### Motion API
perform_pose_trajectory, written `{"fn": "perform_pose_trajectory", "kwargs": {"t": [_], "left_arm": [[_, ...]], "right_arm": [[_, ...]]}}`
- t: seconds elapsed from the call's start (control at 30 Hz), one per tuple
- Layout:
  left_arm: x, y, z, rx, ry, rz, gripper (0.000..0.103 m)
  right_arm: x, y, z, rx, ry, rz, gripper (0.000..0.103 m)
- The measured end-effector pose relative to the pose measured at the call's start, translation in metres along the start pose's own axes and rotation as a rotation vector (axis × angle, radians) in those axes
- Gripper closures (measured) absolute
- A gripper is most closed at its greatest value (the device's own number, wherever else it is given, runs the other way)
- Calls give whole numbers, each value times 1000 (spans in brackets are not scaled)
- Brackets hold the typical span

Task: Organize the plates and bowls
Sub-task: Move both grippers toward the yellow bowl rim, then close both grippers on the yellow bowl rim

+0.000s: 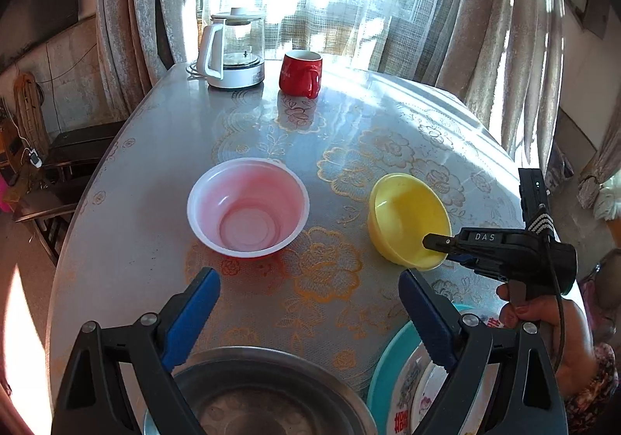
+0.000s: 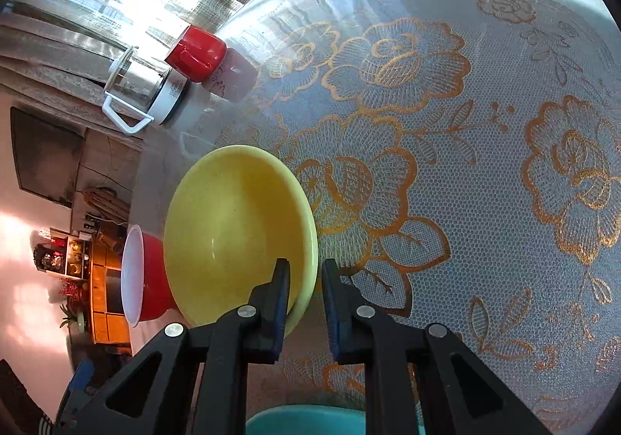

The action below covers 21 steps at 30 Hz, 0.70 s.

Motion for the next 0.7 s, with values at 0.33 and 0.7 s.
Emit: {"fn": "perform_pose_trajectory", "kwargs": {"t": [0.33,0.7], "left_arm": [[36,20,-76,-145,-23,-37,16],[40,14,-121,-270,-24,1,47]], "right_arm": [[15,-8,10,1,-11,13,86],[13,-12,11,13,-25,43,86]]}}
Point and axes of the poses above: each gripper's, at about its wrist camera, not at the fingertips, and z roughly against the way its jaws point, x to its right, y to its top, the point moved 3 cm from there along -z, roughly the way its jaws point, and after that the axes turned 13 degrees about -y, right-handed, at the moved point
